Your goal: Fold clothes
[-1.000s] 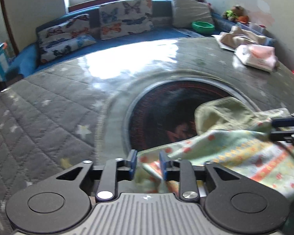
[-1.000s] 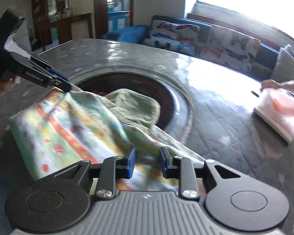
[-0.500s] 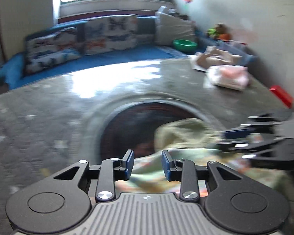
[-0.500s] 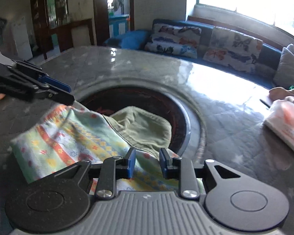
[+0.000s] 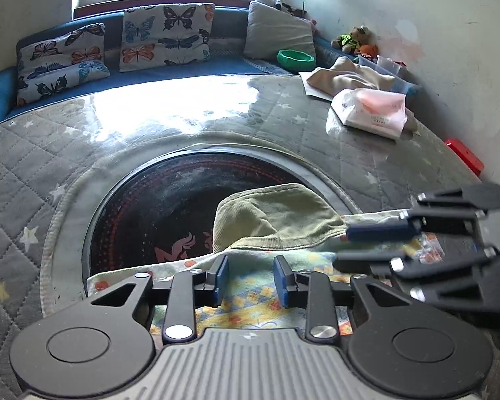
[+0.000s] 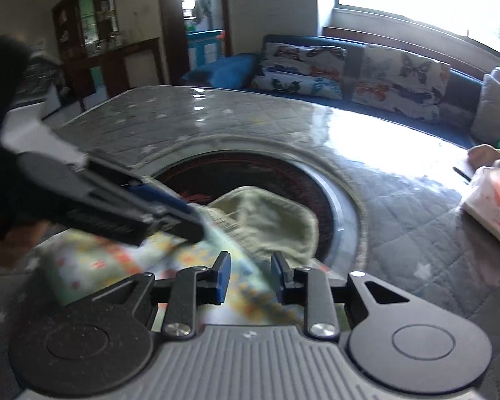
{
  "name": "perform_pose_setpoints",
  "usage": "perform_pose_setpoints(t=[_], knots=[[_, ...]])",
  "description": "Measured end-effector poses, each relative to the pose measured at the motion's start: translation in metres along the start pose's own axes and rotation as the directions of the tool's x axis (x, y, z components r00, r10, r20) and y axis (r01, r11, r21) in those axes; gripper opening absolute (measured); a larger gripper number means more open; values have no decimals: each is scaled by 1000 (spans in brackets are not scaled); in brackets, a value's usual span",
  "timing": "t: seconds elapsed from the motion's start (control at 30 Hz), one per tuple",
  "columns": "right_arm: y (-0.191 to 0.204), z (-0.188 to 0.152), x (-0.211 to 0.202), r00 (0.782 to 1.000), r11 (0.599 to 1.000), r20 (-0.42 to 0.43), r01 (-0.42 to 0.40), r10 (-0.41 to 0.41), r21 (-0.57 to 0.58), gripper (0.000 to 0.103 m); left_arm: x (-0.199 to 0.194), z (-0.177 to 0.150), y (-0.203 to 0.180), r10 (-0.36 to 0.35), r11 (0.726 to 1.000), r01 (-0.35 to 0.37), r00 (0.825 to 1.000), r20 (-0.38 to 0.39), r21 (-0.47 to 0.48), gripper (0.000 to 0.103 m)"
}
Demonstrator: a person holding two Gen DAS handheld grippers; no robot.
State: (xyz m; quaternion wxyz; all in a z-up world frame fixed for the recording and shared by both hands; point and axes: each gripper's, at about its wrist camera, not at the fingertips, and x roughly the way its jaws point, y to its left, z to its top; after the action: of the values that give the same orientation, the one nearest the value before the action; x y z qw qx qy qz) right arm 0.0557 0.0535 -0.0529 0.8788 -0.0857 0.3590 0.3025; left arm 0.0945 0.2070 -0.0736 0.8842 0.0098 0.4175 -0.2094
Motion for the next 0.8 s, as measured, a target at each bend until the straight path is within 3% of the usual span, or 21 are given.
perform_pose_setpoints(t=[0.23,0.37,0.53,0.8], knots=[[41,-14,-13,995,989,-22,-102,100,-104,26,0,-1,-1,8,1000,-8,1000,1,5,33],[63,-16,-26,994,978,7,-103,106,-180,26,1,-1,-3,15,1000,-15,1000,4,7,33],[86,-29,-26,992,965,-25,-125,123,-230,26,1,-3,-3,26,1000,-26,1000,14,1,33],[84,-37,-47,989,975,-7,-145,146,-166,26,-9,-6,-1,27,999,-26,999,33,-38,34]])
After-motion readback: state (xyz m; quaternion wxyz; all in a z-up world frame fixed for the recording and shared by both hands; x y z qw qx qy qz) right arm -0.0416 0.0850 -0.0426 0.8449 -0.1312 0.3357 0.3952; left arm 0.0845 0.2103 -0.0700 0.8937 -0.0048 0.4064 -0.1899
